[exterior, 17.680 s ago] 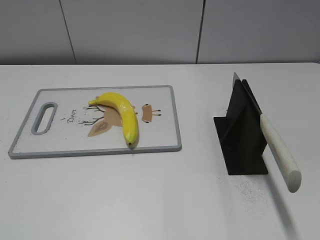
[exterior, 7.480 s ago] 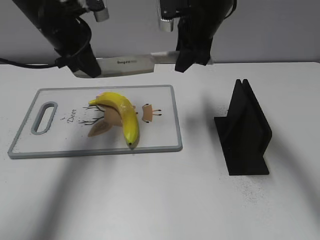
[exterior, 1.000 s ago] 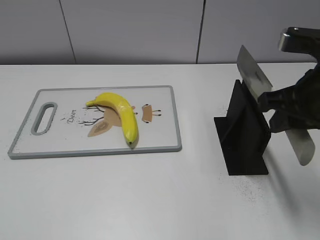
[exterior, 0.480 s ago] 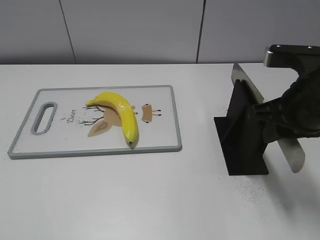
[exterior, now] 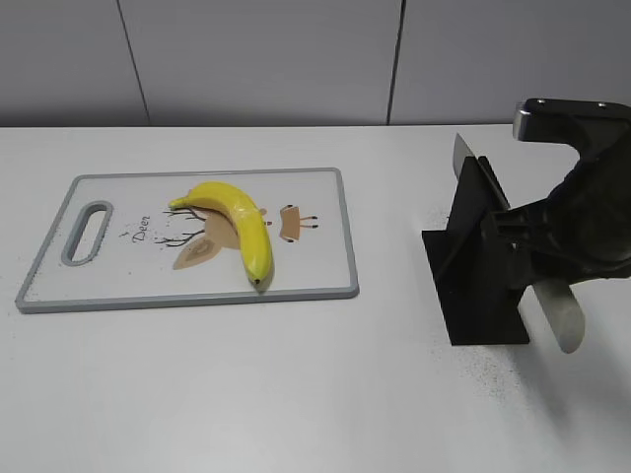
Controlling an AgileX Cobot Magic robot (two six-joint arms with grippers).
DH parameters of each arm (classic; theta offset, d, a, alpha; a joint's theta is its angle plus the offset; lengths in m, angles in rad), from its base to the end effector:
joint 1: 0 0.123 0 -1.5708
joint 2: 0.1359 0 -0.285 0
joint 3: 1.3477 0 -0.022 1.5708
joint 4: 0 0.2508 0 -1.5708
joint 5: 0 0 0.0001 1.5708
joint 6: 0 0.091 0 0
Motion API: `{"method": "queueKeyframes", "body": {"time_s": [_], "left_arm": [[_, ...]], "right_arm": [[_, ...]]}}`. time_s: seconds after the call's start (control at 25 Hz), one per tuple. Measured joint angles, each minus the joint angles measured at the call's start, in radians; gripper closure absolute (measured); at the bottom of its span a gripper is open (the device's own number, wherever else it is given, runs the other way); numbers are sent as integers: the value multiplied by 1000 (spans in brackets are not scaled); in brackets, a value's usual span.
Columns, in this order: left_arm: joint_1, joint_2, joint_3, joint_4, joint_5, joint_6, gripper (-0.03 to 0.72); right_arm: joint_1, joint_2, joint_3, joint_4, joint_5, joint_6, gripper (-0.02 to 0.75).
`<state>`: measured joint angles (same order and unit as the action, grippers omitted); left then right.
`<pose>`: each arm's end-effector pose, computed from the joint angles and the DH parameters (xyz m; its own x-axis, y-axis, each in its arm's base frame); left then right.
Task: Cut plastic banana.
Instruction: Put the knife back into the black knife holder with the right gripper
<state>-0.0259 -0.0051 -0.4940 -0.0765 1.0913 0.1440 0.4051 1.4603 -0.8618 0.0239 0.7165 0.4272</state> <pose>-0.0065 -0.0060 0.2733 -0.4705 0.1204 -0.8741 0.1370 0.9886 0.0624 0.2451 0.1066 0.2187 -0.9529 0.0599 -0.2973 0.0127 0.9873 0.1582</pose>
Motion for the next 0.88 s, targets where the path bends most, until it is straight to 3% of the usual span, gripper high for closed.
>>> {"method": "queueKeyframes", "body": {"time_s": [0.16, 0.24, 0.4, 0.68, 0.88], "left_arm": [[0, 0, 0, 0, 0, 0, 125], [0, 0, 0, 0, 0, 0, 125], [0, 0, 0, 0, 0, 0, 125], [0, 0, 0, 0, 0, 0, 125], [0, 0, 0, 0, 0, 0, 125]], "right_arm": [[0, -10, -1, 0, 6, -2, 166], [0, -35, -14, 0, 12, -2, 104], [0, -123, -61, -16, 16, -45, 96], [0, -324, -79, -10, 71, -323, 108], [0, -486, -10, -10, 145, -365, 129]]}}
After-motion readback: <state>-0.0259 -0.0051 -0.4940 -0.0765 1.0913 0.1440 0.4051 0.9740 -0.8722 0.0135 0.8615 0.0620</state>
